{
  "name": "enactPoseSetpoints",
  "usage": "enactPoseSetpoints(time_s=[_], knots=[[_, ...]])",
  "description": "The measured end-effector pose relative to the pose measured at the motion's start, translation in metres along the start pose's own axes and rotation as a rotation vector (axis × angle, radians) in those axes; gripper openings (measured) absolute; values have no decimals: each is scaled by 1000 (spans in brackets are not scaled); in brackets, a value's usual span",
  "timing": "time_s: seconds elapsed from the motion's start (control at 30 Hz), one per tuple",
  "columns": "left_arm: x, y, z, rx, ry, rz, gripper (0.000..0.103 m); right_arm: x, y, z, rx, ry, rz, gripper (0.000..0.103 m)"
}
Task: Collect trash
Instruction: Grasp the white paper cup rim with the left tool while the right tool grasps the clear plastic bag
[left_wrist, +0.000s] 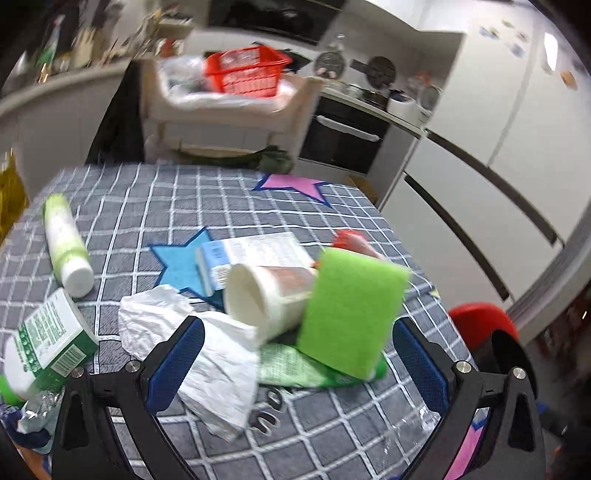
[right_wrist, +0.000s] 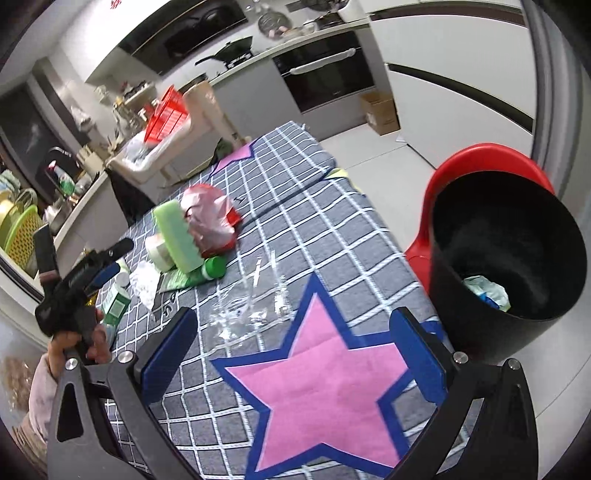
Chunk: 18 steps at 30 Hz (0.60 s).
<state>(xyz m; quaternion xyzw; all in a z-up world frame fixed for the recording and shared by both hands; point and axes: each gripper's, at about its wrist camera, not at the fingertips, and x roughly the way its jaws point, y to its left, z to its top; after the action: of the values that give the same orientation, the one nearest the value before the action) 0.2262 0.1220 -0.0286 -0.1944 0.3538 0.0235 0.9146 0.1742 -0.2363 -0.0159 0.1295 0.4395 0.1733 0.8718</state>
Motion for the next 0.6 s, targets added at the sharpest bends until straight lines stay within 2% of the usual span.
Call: enactPoseSetpoints(time_s=[0.2,0.43,0.6], knots=[[30,37,11,-156,72,-97,103,19,23,4,-44,29,-4,103],[60,48,22,-235,113,-160,103,45,40,3,-57,72,-23,103],[75,50,22,-255,124,-165,103,56,44,2,-70,86,-49,103]])
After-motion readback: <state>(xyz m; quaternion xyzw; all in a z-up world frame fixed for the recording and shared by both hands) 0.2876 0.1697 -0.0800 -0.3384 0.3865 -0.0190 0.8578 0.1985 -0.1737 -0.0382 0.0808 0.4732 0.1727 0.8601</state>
